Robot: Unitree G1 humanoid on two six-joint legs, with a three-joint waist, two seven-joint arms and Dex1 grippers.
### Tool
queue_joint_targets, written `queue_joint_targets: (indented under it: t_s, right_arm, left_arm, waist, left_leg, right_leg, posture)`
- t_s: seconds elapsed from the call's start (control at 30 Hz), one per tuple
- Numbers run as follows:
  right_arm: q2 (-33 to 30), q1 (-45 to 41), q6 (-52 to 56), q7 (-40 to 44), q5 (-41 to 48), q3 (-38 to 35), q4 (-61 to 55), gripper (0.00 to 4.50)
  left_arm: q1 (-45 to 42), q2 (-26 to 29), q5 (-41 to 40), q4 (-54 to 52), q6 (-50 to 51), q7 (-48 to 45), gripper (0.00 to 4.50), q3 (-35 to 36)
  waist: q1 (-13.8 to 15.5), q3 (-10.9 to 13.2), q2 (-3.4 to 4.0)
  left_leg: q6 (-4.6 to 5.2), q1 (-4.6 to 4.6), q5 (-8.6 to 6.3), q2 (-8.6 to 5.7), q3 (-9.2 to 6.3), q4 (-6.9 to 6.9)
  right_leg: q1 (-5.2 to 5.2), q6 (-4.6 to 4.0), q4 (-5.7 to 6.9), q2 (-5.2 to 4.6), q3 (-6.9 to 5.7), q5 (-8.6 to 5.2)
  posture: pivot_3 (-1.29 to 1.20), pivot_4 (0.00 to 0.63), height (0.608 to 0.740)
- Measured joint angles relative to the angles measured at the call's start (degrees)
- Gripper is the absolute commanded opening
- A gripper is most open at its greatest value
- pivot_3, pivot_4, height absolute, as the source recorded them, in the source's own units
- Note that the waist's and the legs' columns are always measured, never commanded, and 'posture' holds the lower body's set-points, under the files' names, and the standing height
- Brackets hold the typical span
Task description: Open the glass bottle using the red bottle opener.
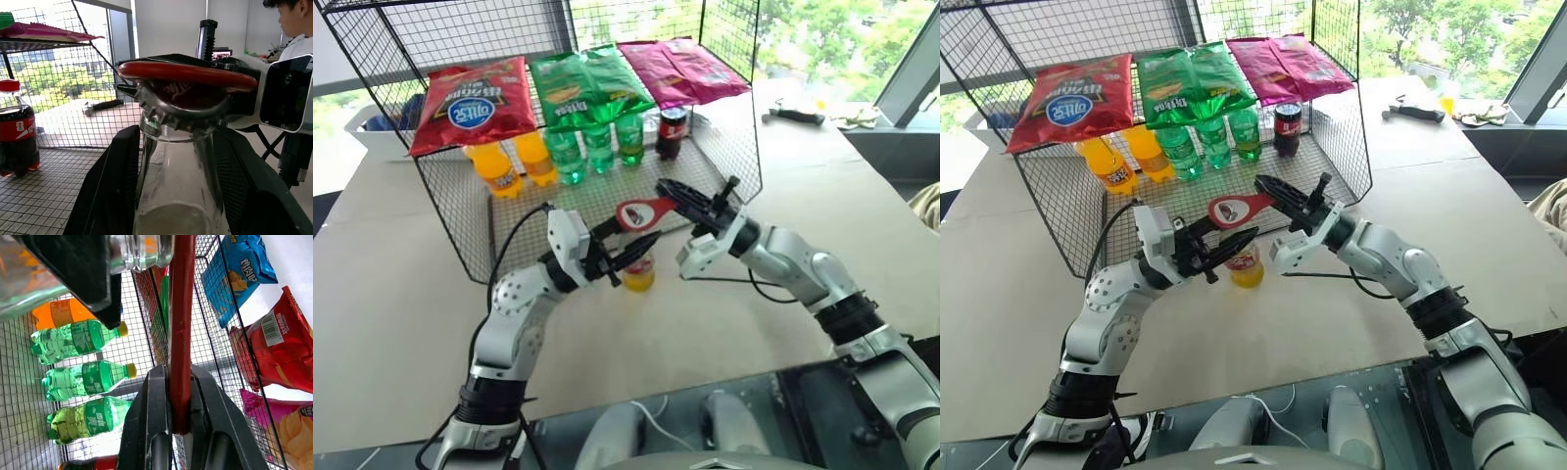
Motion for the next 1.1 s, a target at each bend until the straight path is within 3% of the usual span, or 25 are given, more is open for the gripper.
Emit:
queue_joint_targets:
  t_s: [0.53,0.9,0.93,1.0,1.1]
  right_arm:
    - [1.33,-0.34,2.53,3.75,7.81,-4.03,-4.31,0.0]
    - [8.43,15.48,18.81,20.06,36.28,-5.8,-7.65,0.0]
    - [8.84,16.21,20.33,20.87,37.87,-6.28,-8.63,0.0]
    - [9.42,16.65,22.22,21.72,39.56,-6.89,-9.8,0.0]
    - [10.53,17.91,24.5,22.1,41.12,-7.87,-11.64,0.0]
  left_arm:
    - [-0.11,-0.01,-0.02,0.16,-0.47,0.12,1.75,-0.37]
    - [-0.33,-0.12,-0.08,0.57,-0.6,0.22,1.75,-0.26]
    - [-0.36,-0.14,-0.08,0.62,-0.6,0.23,2.47,-0.25]
    - [-0.28,-0.06,0.25,1.16,-0.31,0.25,2.88,-0.29]
    - [1.14,-0.02,1.36,4.41,0.95,0.48,4.26,-0.81]
  waist:
    - [0.1,0.03,0.01]
    - [0.07,0.08,0.09]
    - [0.08,0.08,0.09]
    - [0.09,0.09,0.11]
    - [0.04,0.24,0.05]
  left_leg:
    - [0.0,-0.03,0.0,0.03,-0.03,-0.02]
    - [0.02,-0.03,-0.01,0.17,-0.04,-0.02]
    - [0.01,-0.03,-0.01,0.18,-0.05,-0.02]
    - [0.01,-0.03,-0.01,0.2,-0.05,-0.02]
    - [0.01,-0.13,-0.01,0.18,-0.07,-0.04]
  right_leg:
    - [-0.02,0.0,-0.03,0.0,-0.01,0.0]
    - [0.0,0.0,-0.05,-0.01,-0.01,0.0]
    - [0.0,0.0,-0.04,0.01,-0.02,0.0]
    - [0.0,0.0,-0.04,0.04,-0.02,0.0]
    - [-0.14,0.0,-0.05,0.12,-0.02,0.0]
  posture:
    - [0.0,0.15,0.74]
    - [0.0,0.15,0.74]
    - [0.0,0.15,0.74]
    - [0.0,0.15,0.74]
    - [0.0,0.15,0.74]
